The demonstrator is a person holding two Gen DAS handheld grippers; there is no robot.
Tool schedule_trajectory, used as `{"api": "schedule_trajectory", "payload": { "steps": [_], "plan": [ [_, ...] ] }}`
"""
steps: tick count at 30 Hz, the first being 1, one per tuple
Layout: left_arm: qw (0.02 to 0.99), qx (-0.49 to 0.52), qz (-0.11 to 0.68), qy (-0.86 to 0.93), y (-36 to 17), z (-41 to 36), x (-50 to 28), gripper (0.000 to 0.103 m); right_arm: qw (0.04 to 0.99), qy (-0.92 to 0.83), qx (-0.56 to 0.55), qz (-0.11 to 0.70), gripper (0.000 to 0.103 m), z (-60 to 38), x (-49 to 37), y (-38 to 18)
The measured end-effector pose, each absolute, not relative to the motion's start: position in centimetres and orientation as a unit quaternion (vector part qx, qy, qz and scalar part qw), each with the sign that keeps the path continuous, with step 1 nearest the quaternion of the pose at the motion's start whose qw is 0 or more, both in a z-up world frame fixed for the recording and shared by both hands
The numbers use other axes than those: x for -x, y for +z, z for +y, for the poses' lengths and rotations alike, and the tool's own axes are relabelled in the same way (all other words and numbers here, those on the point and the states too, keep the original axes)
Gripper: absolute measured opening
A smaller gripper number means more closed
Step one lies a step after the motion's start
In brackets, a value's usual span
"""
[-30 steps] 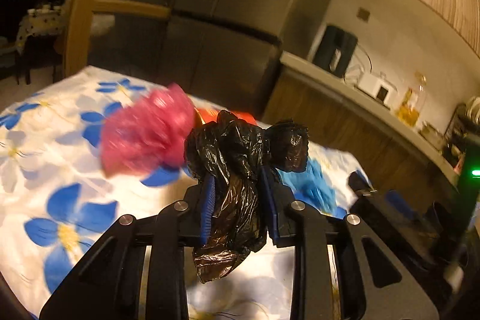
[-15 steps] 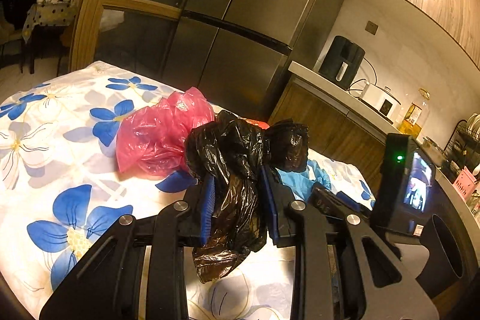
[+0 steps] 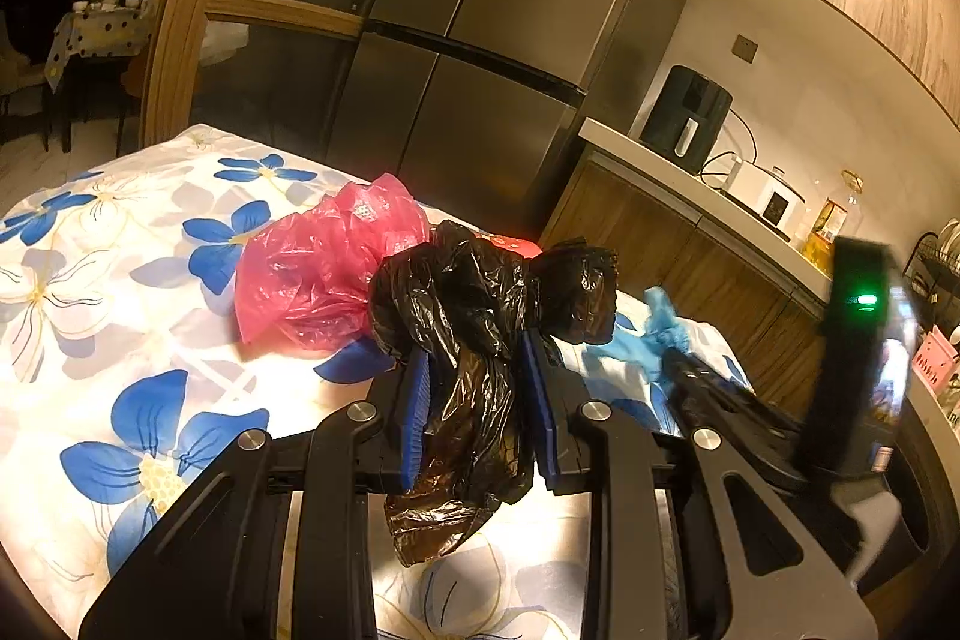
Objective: Collect trash
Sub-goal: 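Carry the black bag and blue glove over the black bin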
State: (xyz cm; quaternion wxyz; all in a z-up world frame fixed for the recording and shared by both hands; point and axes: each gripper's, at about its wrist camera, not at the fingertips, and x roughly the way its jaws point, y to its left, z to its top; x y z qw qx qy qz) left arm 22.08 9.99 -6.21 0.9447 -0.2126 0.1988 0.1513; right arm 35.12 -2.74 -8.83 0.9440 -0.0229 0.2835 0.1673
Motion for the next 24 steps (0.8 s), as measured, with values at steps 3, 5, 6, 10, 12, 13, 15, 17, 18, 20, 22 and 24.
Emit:
{"api": "schedule_trajectory", "payload": {
  "steps": [3,5,6,10,12,13,15,17,18,20,22,24],
  "plan": [
    [0.946,0.205,0.202,0.151,-6.0,9.5,-22.1,0.029,0.947,0.172,0.02,0.271,0.01,-3.7,-33.5,-7.9],
    [0.947,0.201,0.202,0.151,-5.6,9.2,-22.0,0.029,0.949,0.172,0.014,0.265,0.01,-4.6,-32.6,-7.3],
    [0.947,0.199,0.202,0.15,-5.4,9.0,-21.9,0.029,0.95,0.171,0.009,0.261,0.01,-5.3,-32.2,-6.9],
    [0.952,0.184,0.196,0.148,-4.3,8.1,-21.4,0.029,0.954,0.169,-0.009,0.248,0.01,-7.4,-30.5,-5.5],
    [0.953,0.178,0.196,0.146,-4.1,7.5,-21.1,0.029,0.956,0.167,-0.015,0.241,0.01,-8.4,-29.5,-5.0],
    [0.954,0.176,0.196,0.145,-4.0,7.3,-20.9,0.029,0.957,0.166,-0.018,0.237,0.01,-8.9,-29.0,-4.7],
    [0.954,0.174,0.198,0.141,-3.8,6.7,-20.7,0.029,0.959,0.163,-0.023,0.232,0.01,-10.0,-28.2,-4.3],
    [0.955,0.172,0.199,0.136,-3.7,6.0,-20.3,0.029,0.961,0.157,-0.027,0.226,0.01,-11.3,-27.3,-3.8],
    [0.956,0.169,0.199,0.133,-3.5,5.6,-20.2,0.029,0.962,0.155,-0.029,0.225,0.01,-11.9,-27.0,-3.7],
    [0.958,0.162,0.198,0.126,-3.2,4.5,-19.9,0.029,0.964,0.146,-0.034,0.219,0.01,-13.4,-26.2,-3.4],
    [0.96,0.159,0.198,0.116,-2.9,3.4,-19.7,0.029,0.966,0.139,-0.037,0.215,0.01,-14.5,-25.6,-3.1],
    [0.962,0.155,0.199,0.106,-2.6,2.3,-19.7,0.029,0.968,0.129,-0.043,0.21,0.01,-16.1,-24.9,-2.8]
  ]
}}
